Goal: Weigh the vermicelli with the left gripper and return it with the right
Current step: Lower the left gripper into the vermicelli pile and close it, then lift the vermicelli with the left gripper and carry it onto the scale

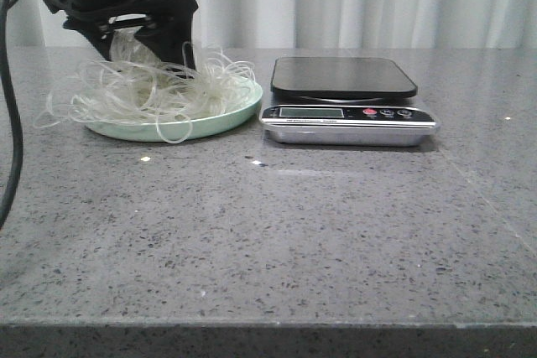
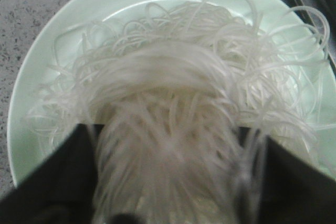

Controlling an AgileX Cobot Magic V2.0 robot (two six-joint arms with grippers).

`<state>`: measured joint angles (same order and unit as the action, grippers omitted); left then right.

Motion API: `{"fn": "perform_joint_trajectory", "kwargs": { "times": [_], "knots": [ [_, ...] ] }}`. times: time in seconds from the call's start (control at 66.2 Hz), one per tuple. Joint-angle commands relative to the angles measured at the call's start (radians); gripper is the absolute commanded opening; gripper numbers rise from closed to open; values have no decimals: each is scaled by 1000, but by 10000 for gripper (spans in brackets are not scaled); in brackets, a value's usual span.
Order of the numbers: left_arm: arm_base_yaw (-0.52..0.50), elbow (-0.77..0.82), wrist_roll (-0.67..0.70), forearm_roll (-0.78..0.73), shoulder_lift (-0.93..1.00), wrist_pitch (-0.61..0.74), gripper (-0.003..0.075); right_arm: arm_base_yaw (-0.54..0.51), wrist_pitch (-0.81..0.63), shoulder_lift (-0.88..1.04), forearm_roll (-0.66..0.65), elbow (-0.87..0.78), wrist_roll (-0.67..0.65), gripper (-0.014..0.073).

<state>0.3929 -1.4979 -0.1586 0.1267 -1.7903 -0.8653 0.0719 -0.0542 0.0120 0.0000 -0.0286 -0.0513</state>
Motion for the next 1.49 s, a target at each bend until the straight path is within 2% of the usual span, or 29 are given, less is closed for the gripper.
{"fn": "perform_joint_trajectory", "kwargs": {
  "times": [0.0,0.03,0.106,0.211,0.317,0.468,0.755,1.012,1.102,1.163,1.344,1.404,1.48],
  "knots": [
    [6,-43,9,13,35,2,167,-7,-76,15,-15,9,5,165],
    [6,-53,9,13,35,-4,104,-7,-76,15,-15,9,5,165],
    [6,-86,9,16,36,-20,160,-7,-76,15,-15,9,5,165],
    [6,-193,9,45,38,-68,126,-7,-76,15,-15,9,5,165],
    [11,-312,9,90,38,-90,127,-7,-76,15,-15,9,5,165],
    [60,-466,9,115,36,-29,127,-7,-76,15,-15,9,5,165],
    [162,-579,9,115,-71,43,127,-7,-76,15,-15,9,5,165],
    [213,-597,7,113,-188,63,138,-7,-76,15,-15,9,5,165],
    [218,-597,7,113,-218,50,185,-7,-76,15,-15,9,5,165],
    [220,-598,7,113,-236,40,251,-7,-76,15,-15,9,5,165],
    [229,-600,7,111,-246,28,542,-7,-76,15,-15,9,5,165],
    [229,-611,7,111,-242,23,589,-7,-76,15,-15,9,5,165],
    [224,-644,7,111,-239,-2,599,-7,-76,15,-15,9,5,165]
  ]
}}
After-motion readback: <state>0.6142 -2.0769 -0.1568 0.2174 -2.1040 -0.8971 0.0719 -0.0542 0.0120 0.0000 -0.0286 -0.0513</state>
